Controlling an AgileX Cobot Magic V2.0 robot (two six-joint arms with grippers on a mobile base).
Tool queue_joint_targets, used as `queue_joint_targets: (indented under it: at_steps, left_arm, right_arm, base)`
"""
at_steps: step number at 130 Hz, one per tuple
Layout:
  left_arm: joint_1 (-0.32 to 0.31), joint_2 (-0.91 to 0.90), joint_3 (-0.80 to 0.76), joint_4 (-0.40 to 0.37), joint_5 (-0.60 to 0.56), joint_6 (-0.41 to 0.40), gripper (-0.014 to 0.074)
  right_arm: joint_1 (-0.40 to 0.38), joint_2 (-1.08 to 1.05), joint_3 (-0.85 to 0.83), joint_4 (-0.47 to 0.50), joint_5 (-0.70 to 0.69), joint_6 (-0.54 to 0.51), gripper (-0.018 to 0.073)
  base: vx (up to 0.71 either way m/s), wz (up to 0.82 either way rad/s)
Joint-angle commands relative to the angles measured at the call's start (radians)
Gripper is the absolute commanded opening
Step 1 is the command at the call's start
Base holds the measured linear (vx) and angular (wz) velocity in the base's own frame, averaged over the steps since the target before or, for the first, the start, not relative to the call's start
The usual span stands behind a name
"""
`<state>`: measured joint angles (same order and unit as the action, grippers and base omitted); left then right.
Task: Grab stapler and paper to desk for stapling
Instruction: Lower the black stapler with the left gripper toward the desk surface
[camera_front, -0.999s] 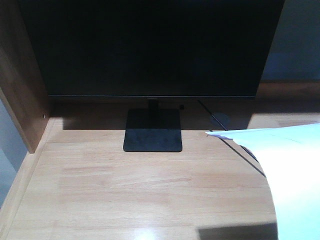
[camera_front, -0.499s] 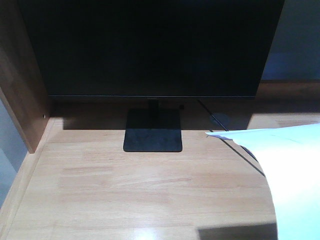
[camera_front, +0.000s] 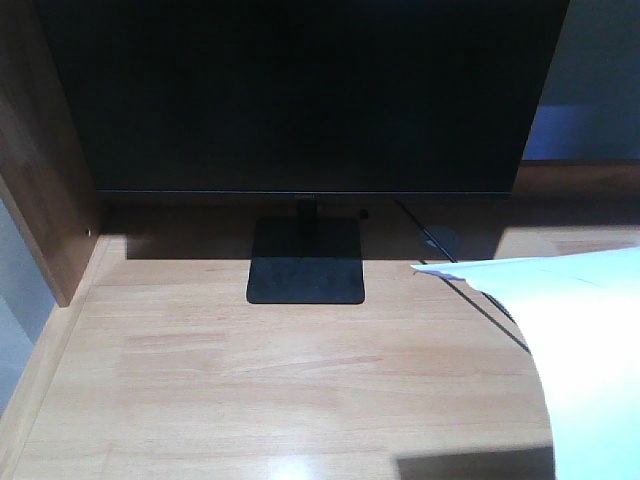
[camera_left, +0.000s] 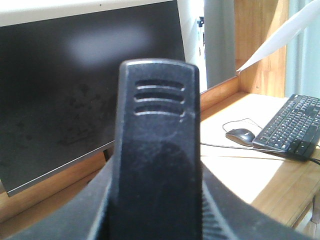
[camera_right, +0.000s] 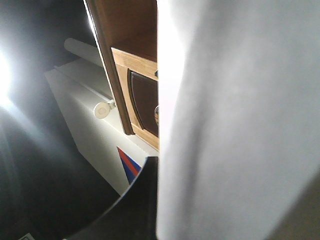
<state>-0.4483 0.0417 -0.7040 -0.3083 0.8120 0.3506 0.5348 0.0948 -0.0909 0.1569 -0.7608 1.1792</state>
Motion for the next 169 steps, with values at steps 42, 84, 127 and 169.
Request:
queue_joint_targets:
  at_steps: [42,84,127,169]
  left_arm:
    - [0.001,0.022,-0.024,-0.025,-0.145,0.0,-0.0006]
    - [0.001,0.219,-0.024,-0.024,-0.294,0.059,-0.0006]
    - [0.001,0.604,-0.024,-0.327,-0.468,0.476,-0.0006]
    - [0.013,0.867,-0.024,-0.796,-0.456,1.13,-0.0006]
  right_arm:
    - [-0.006,0.012,-0.028,-0.02,-0.046,-0.015,-0.0006]
    - [-0.006,0.012,-0.028,-0.02,-0.046,-0.015,-0.0006]
    - [-0.006,0.012,-0.028,-0.02,-0.046,-0.015,-0.0006]
    - [-0.006,0.012,-0.028,-0.02,-0.046,-0.015,-0.0006]
  base:
    - [0.0,0.0]
    - [0.0,0.0]
    - [0.0,0.0]
    - [0.0,0.0]
